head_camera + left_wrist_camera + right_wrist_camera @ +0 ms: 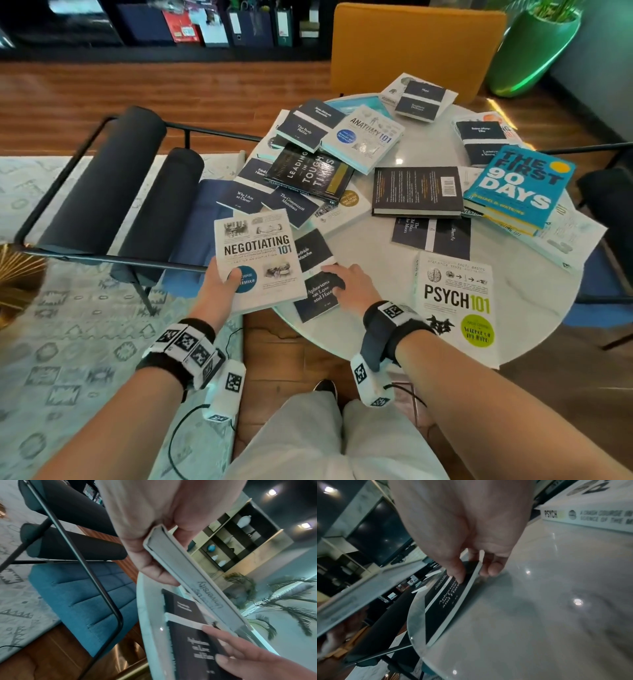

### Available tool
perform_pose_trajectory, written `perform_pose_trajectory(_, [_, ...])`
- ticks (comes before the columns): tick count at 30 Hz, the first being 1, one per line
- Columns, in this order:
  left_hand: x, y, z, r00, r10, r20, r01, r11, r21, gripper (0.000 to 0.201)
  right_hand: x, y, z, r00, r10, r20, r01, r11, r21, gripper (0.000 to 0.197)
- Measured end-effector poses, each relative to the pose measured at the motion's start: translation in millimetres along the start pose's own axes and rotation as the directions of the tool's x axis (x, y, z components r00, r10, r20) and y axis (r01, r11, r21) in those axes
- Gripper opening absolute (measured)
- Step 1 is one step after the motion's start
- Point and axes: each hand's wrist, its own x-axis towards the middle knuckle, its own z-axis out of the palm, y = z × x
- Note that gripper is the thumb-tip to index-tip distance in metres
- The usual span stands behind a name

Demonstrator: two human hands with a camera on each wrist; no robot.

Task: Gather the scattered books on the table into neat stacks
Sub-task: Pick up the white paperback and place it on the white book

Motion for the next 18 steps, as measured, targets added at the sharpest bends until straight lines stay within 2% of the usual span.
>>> perform_pose_trajectory(2, [-2,10,9,0.999,0.032,0.035,-0.032,0.999,0.001,0.035,-4,-2,0,0.999,0.034,-0.019,-0.036,0.994,-0.101,0.043])
perform_pose_trajectory(4, [-5,23,22,0.994,0.049,0.093,-0.049,0.999,-0.005,0.036,-10,-1,-8,0.989,0.093,-0.116,-0.105,0.989,-0.101,0.04])
perform_pose_trajectory(6, [-9,36,40,0.985,0.08,0.155,-0.081,0.997,0.0,0.038,-17,1,-22,0.97,0.147,-0.193,-0.135,0.988,0.075,0.039])
perform_pose_trajectory(7, [-11,42,52,0.978,0.096,0.184,-0.099,0.995,0.009,0.039,-22,4,-32,0.966,0.171,-0.193,-0.126,0.966,0.228,0.036])
perform_pose_trajectory(9, [-18,56,80,0.961,0.123,0.249,-0.135,0.99,0.029,0.039,-37,8,-50,0.963,0.208,-0.172,-0.081,0.831,0.551,0.041])
perform_pose_trajectory(10, [-23,63,94,0.947,0.131,0.292,-0.151,0.987,0.047,0.04,-43,13,-59,0.963,0.215,-0.162,-0.067,0.774,0.63,0.041])
perform_pose_trajectory(13, [-37,73,141,0.882,0.155,0.445,-0.2,0.978,0.057,0.044,-67,35,-77,0.944,0.25,-0.214,-0.066,0.781,0.621,0.031])
perform_pose_trajectory(16, [-50,75,181,0.803,0.179,0.569,-0.272,0.959,0.082,0.049,-82,72,-85,0.87,0.397,-0.293,-0.103,0.727,0.679,0.03])
perform_pose_trajectory(18, [-58,71,204,0.753,0.153,0.64,-0.305,0.943,0.133,0.053,-92,96,-87,0.831,0.471,-0.296,-0.147,0.699,0.7,0.03])
